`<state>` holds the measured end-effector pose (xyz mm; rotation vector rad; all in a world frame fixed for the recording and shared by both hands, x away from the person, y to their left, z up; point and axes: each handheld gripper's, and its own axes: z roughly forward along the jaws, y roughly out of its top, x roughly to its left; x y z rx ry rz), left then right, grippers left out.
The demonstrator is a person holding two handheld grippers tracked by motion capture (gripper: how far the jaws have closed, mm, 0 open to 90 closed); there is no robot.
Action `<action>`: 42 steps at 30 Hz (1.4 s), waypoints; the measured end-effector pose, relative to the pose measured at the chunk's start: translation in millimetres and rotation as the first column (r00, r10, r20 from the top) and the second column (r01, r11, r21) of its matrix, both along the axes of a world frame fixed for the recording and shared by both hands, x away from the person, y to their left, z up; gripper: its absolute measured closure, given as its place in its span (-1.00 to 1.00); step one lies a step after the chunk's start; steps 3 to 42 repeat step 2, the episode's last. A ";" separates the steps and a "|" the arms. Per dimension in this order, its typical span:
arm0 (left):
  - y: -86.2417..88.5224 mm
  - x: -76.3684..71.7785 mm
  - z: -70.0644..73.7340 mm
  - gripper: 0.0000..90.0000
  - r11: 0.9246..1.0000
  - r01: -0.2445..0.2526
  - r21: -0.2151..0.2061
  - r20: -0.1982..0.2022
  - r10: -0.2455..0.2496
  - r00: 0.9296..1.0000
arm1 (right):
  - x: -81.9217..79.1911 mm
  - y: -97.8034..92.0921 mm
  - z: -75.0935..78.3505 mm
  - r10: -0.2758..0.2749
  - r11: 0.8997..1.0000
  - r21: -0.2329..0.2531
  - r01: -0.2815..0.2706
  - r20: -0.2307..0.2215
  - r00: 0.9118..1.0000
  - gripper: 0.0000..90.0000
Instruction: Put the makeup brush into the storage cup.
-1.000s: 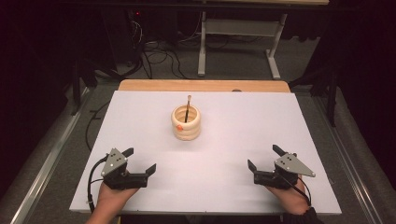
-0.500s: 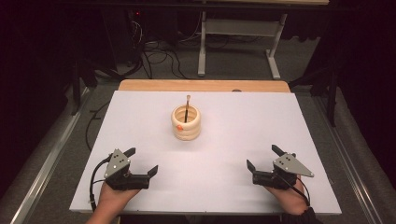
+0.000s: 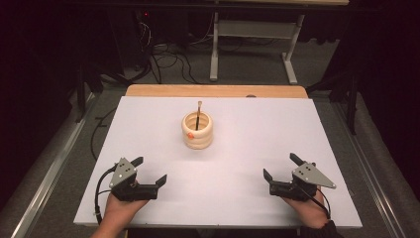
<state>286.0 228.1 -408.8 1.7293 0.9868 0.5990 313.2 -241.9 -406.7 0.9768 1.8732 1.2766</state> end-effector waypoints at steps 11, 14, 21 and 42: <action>0.5 -0.4 0.9 -1.00 1.000 -0.001 0.001 0.003 0.001 1.000 | 0.1 0.2 0.0 -0.001 1.000 0.001 0.001 -0.001 1.000 -0.98; 0.5 -0.4 0.9 -1.00 1.000 -0.001 0.001 0.003 0.001 1.000 | 0.1 0.2 0.0 -0.001 1.000 0.001 0.001 -0.001 1.000 -0.98; 0.5 -0.4 0.9 -1.00 1.000 -0.001 0.001 0.003 0.001 1.000 | 0.1 0.2 0.0 -0.001 1.000 0.001 0.001 -0.001 1.000 -0.98; 0.5 -0.4 0.9 -1.00 1.000 -0.001 0.001 0.003 0.001 1.000 | 0.1 0.2 0.0 -0.001 1.000 0.001 0.001 -0.001 1.000 -0.98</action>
